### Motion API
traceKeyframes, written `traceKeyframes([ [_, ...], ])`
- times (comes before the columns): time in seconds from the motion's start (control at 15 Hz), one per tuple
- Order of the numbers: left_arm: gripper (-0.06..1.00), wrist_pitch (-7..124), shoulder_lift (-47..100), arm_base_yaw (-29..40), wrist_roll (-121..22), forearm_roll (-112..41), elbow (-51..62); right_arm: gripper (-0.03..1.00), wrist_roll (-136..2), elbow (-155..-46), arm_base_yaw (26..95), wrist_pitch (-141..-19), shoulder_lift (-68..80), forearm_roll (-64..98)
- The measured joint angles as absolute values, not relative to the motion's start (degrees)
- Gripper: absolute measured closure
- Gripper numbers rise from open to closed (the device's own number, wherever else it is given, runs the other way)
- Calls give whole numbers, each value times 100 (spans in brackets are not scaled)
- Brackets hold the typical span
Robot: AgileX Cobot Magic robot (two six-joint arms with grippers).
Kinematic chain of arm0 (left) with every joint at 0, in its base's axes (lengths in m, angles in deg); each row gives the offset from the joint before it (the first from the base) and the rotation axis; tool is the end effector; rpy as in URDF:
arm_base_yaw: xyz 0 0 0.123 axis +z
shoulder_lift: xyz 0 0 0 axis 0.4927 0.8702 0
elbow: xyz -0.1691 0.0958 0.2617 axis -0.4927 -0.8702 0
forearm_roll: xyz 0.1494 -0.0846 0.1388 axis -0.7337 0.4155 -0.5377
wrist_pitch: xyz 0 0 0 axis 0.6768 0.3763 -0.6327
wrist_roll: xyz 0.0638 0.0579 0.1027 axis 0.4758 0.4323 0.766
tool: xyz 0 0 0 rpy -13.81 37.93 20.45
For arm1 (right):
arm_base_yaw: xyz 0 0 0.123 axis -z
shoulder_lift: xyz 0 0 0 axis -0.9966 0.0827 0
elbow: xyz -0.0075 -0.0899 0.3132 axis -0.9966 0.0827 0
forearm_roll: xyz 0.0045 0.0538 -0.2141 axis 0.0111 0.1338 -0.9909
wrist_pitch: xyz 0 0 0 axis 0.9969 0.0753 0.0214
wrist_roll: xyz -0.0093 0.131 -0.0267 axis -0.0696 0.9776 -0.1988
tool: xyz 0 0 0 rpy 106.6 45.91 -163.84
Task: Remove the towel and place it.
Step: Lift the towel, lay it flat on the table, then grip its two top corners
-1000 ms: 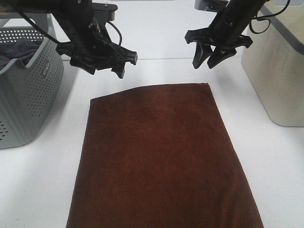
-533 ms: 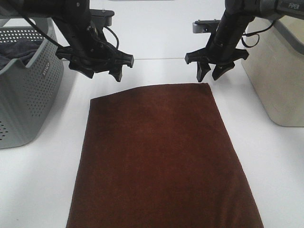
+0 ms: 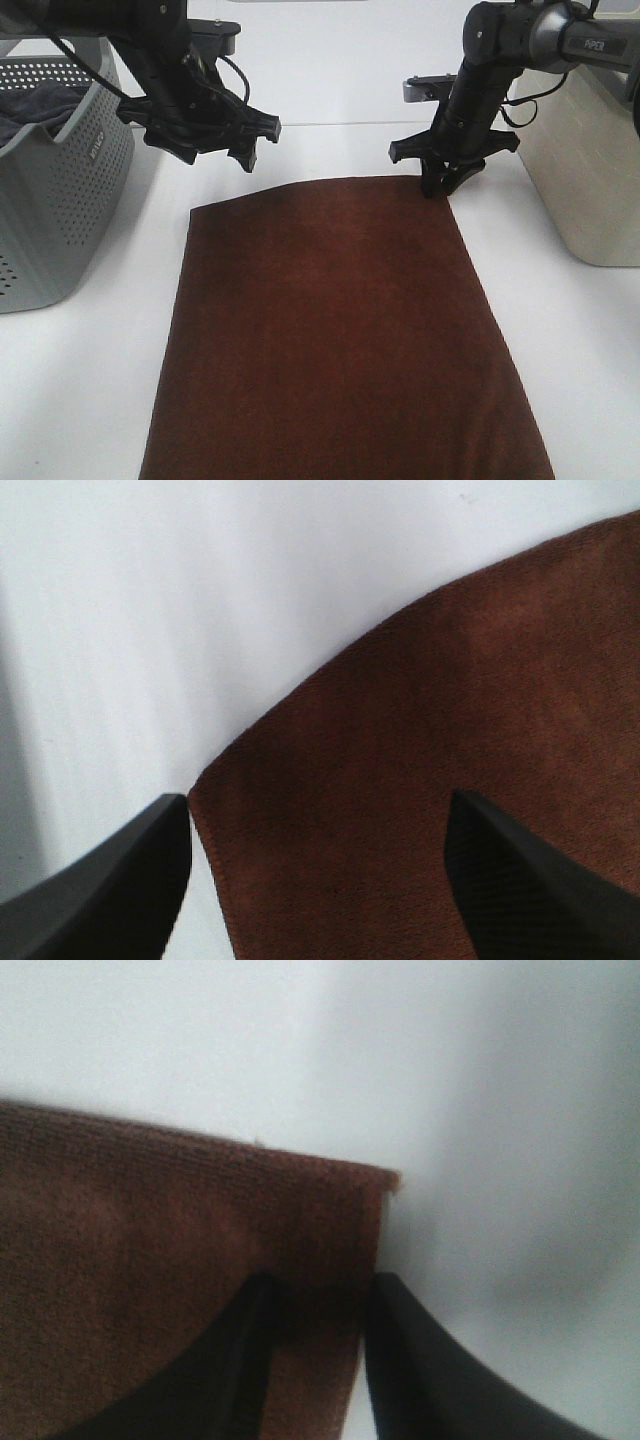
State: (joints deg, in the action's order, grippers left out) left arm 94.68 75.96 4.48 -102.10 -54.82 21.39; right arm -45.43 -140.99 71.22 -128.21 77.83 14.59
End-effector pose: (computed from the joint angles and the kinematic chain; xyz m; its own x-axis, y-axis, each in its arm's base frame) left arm 0.4406 -0.1955 0.1974 -0.8727 0.1370 -0.4686 0.1839 0.9814 -0.0555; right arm 0.5156 0.1399 0.0989 -0.9496 -0.2079 -0.2344 -0.2330 0.9688 0.0844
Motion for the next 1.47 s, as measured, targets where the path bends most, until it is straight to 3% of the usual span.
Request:
traceKeyframes([
  [0.27,26,9468,7596,448,-10193,-5482,2139,96,-4543,-14099,7122,-12781,7789,1425],
  [0.73,27,9657,8238,477,-10863,-6020,2156,97,-4543,-14483,7122,-13400,7720,1253],
  [1.07,27,9519,8507,1033,-10468,-4639,2173,97,-4543,-14495,7122,-13474,7720,1224],
  [1.47,29,9038,8622,1107,-9998,-3831,2190,97,-4543,-14495,7116,-13474,7720,1219],
])
